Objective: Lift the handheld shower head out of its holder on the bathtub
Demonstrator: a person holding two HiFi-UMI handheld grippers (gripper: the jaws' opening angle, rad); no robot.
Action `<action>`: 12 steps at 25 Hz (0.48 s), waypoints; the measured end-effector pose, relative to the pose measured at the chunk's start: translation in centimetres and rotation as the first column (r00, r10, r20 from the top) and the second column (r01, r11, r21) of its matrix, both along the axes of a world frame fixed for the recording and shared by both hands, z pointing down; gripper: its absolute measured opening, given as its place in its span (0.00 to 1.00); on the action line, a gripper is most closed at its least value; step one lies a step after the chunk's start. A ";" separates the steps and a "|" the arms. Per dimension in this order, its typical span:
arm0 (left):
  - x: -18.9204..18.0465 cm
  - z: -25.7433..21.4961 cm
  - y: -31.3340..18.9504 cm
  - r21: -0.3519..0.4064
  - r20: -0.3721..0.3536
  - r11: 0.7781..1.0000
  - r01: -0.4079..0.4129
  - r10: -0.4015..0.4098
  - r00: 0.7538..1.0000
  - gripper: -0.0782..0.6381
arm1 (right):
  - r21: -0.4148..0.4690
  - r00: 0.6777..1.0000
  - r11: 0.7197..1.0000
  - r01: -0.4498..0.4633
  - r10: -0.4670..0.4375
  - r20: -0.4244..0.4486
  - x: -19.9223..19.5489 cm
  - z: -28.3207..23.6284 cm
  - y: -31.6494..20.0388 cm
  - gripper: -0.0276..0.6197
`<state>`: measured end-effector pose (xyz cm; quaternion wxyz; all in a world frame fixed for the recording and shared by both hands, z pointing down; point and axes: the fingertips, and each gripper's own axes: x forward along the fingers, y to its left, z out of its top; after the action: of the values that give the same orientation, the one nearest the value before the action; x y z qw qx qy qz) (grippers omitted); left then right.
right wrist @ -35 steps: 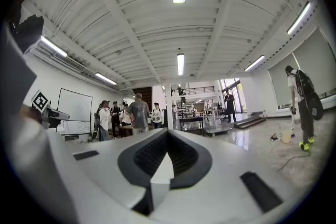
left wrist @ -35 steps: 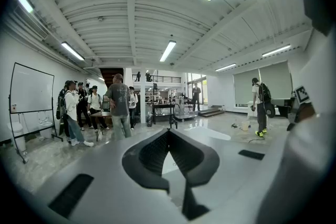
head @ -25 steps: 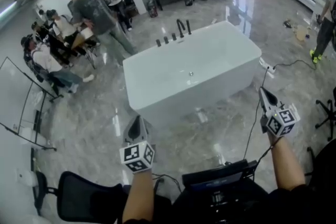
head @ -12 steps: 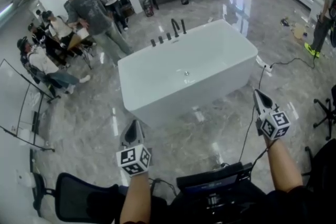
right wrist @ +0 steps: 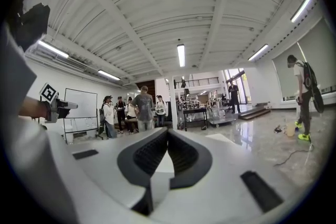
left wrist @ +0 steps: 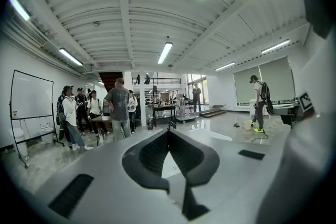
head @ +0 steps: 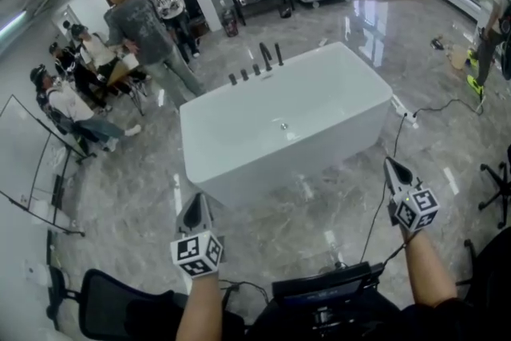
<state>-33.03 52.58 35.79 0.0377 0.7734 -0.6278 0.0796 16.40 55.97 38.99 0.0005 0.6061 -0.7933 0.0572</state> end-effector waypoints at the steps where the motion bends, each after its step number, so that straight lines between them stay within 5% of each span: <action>1: 0.5 0.0 -0.1 0.002 0.007 1.000 0.001 -0.001 1.000 0.12 | -0.003 1.000 1.000 0.006 -0.006 0.003 0.5 0.2 -0.2 0.05; 12: 2.7 1.4 -0.5 -0.014 0.037 1.000 0.011 -0.010 0.999 0.12 | -0.057 0.999 0.997 0.044 -0.042 0.034 2.3 3.8 -2.0 0.05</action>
<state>-30.32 52.11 37.15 0.0318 0.7682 -0.6318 0.0980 18.70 54.02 42.82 0.0064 0.5876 -0.8041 0.0901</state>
